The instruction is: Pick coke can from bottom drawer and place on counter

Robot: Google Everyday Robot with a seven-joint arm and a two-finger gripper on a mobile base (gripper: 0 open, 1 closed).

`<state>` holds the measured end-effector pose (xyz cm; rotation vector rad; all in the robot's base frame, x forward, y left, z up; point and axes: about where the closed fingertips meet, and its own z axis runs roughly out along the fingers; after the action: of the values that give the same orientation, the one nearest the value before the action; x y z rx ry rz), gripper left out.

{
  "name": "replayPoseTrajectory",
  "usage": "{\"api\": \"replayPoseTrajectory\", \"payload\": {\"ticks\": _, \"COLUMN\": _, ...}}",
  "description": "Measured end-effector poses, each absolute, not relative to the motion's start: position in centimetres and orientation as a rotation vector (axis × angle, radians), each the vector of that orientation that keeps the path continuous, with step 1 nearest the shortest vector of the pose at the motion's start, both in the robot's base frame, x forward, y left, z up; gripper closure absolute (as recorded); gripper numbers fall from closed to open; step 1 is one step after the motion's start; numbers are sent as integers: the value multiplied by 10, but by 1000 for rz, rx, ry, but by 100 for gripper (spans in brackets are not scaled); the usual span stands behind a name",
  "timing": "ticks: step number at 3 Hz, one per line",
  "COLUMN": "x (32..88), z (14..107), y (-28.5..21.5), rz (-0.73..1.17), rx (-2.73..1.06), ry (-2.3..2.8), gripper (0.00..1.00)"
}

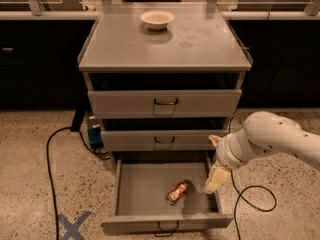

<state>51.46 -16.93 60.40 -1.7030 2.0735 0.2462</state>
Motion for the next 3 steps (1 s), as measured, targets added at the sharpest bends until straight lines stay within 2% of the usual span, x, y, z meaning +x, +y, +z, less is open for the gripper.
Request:
{"api": "replayPoseTrajectory", "payload": {"ticks": 2, "x": 525, "z": 526, "y": -157, "rz": 173, "rx": -1749, "ry": 2109, "gripper": 0}}
{"api": "replayPoseTrajectory", "payload": {"ticks": 3, "x": 525, "z": 524, "y": -157, "rz": 177, "rx": -1754, "ry": 2104, "gripper": 0}}
